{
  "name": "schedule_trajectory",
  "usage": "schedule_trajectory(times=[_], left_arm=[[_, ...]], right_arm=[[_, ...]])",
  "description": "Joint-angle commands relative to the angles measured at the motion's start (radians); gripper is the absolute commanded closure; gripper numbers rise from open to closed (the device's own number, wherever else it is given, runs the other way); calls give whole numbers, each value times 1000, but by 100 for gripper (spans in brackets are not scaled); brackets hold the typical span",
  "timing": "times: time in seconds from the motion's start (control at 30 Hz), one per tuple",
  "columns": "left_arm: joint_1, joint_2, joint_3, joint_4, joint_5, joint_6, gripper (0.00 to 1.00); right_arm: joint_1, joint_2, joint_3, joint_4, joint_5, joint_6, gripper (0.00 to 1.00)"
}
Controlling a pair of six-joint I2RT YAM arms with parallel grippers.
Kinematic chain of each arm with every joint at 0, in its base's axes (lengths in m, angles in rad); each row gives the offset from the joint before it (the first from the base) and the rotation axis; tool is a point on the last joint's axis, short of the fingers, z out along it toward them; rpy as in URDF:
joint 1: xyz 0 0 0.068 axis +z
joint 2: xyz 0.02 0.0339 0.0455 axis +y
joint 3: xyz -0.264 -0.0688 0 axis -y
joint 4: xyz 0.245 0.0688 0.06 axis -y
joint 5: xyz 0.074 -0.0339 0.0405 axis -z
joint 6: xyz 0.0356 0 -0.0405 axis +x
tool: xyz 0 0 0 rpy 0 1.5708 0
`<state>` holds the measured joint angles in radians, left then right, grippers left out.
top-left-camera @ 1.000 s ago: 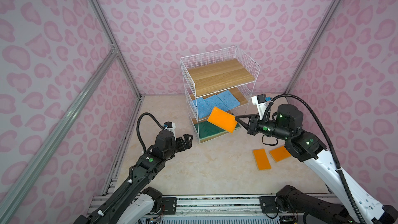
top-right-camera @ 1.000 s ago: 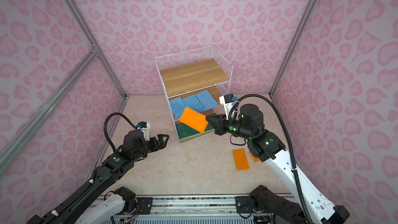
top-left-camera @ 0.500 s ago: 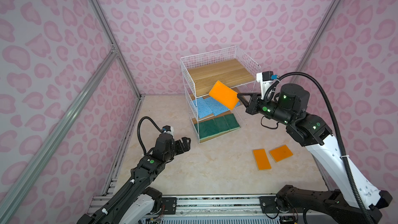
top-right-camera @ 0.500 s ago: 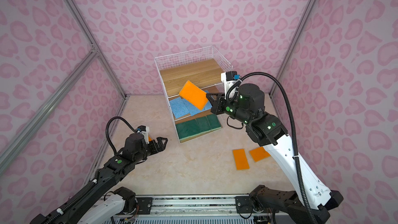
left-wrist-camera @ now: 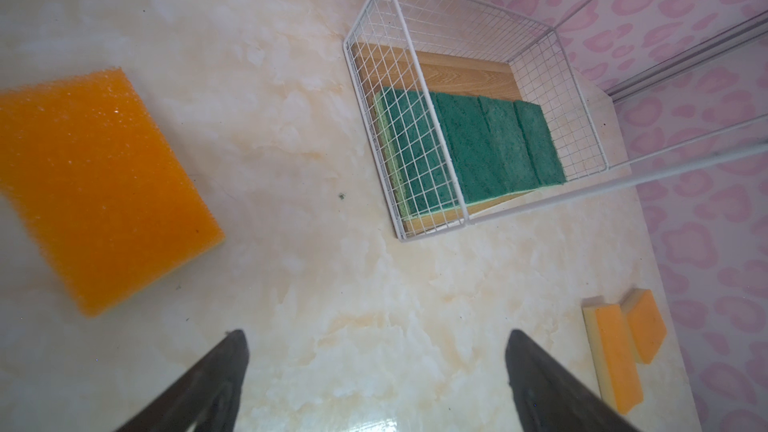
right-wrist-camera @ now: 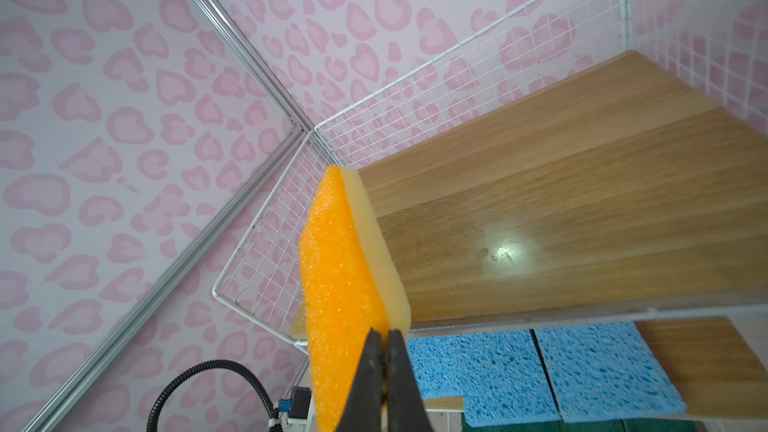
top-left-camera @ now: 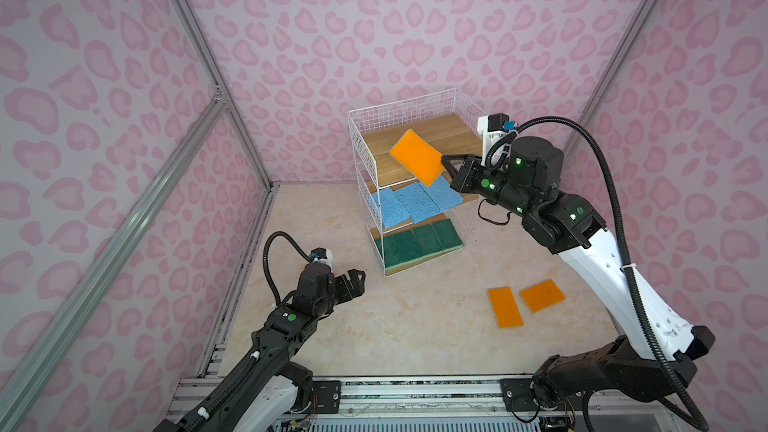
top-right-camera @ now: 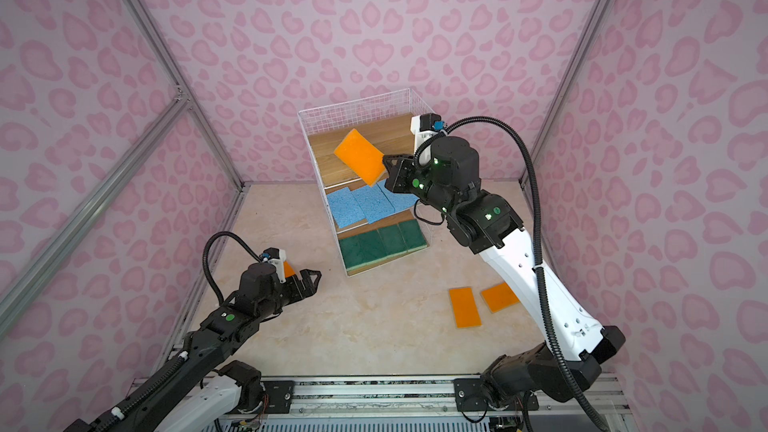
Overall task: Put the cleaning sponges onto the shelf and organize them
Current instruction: 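Lift the orange sponge with the right gripper up to the top shelf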
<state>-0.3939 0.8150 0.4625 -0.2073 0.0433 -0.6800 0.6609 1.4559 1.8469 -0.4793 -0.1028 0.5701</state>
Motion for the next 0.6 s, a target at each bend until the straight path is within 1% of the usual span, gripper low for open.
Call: schedule_trajectory(times=[0.0,0.13,0.3,0.4,0.57], left_arm=[[6,-8,-14,41,-35,-38,2],[9,-9,-20,40,-68,-78,2],[10,2,-23,31,-107,-109,2],[12,18,-25,30,-118,-114,2],[12,36,-22,19,-118,-114,2]], right_arm=[[21,41,38,38,75,42,100],[52,105,104,34,131,67,100],[103,206,241,-43,205,87,100],[125,240,274,-67,270,116,100],[157,264,275,-65,330,149,100]])
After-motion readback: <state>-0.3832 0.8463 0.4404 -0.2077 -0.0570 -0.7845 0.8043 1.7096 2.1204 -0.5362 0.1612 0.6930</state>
